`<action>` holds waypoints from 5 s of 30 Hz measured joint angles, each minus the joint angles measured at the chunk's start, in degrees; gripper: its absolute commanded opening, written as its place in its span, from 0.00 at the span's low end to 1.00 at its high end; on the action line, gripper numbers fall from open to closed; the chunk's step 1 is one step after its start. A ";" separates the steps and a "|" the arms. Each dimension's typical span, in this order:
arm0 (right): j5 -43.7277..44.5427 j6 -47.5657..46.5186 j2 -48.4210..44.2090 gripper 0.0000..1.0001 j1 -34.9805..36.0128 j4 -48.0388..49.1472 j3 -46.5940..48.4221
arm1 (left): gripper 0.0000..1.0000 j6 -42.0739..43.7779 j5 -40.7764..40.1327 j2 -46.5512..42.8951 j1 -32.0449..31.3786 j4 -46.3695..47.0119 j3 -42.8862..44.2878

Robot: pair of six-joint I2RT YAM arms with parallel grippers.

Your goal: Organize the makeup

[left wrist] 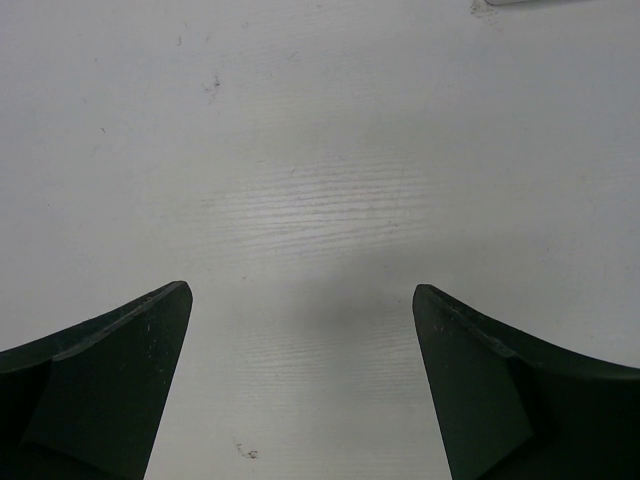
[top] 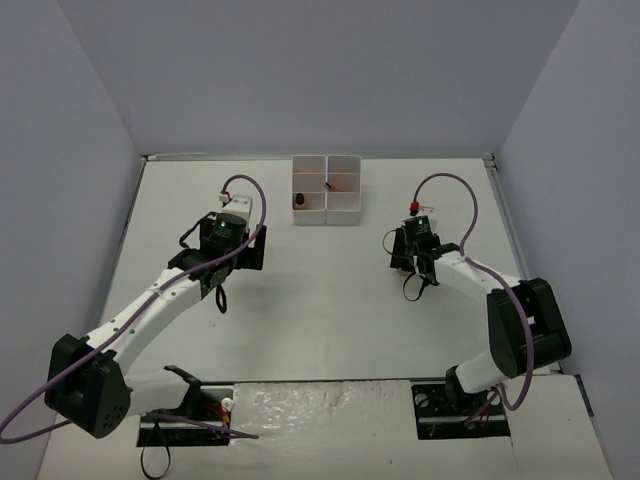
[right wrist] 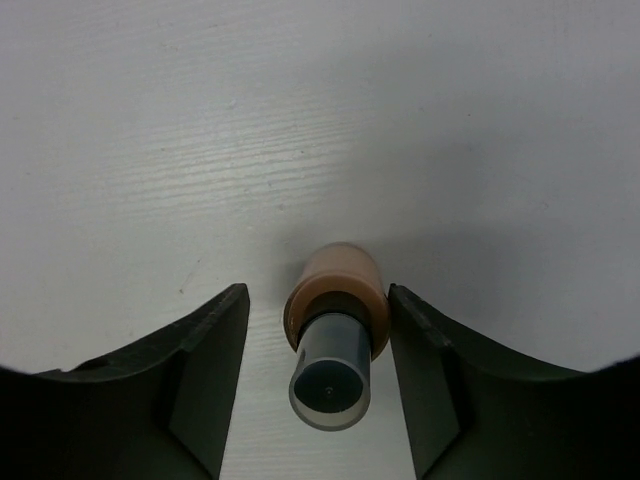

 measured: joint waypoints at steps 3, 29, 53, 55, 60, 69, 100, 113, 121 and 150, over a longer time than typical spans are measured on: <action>0.09 -0.01 0.91 0.20 0.06 0.23 0.02 | 0.91 0.45 0.02 -0.14 0.02 -0.04 0.00; -6.95 -17.51 27.48 0.08 23.49 5.42 28.97 | 0.91 0.95 4.76 -9.92 0.50 -6.74 -0.50; -7.19 -20.11 1.92 1.00 23.51 1.07 20.74 | 0.91 -3.23 13.20 -1.50 0.43 -4.66 4.72; -5.96 -19.48 -4.31 1.00 23.14 0.25 19.06 | 0.91 -3.46 14.11 0.82 -0.01 -3.69 6.54; -2.95 -16.45 -17.05 1.00 18.32 -3.76 14.45 | 0.90 -3.62 15.59 8.19 -3.73 -1.83 11.16; 1.22 -11.98 -34.43 1.00 12.22 -11.90 6.20 | 0.82 -3.61 16.77 24.06 -9.65 0.06 21.14; 1.38 -10.90 -36.63 1.00 12.20 -16.85 4.19 | 0.42 -5.42 12.71 39.87 -11.26 0.18 31.74; 1.38 -10.92 -36.63 1.00 12.20 -16.87 4.02 | 0.38 -5.49 12.23 41.55 -11.26 -0.52 32.58; 1.38 -10.91 -36.61 1.00 12.20 -16.87 3.59 | 0.16 -5.69 12.24 42.29 -11.24 -0.75 33.67; 1.41 -9.69 -36.61 1.00 12.20 -16.90 3.21 | 0.00 -7.94 6.74 45.10 -6.20 -9.87 62.85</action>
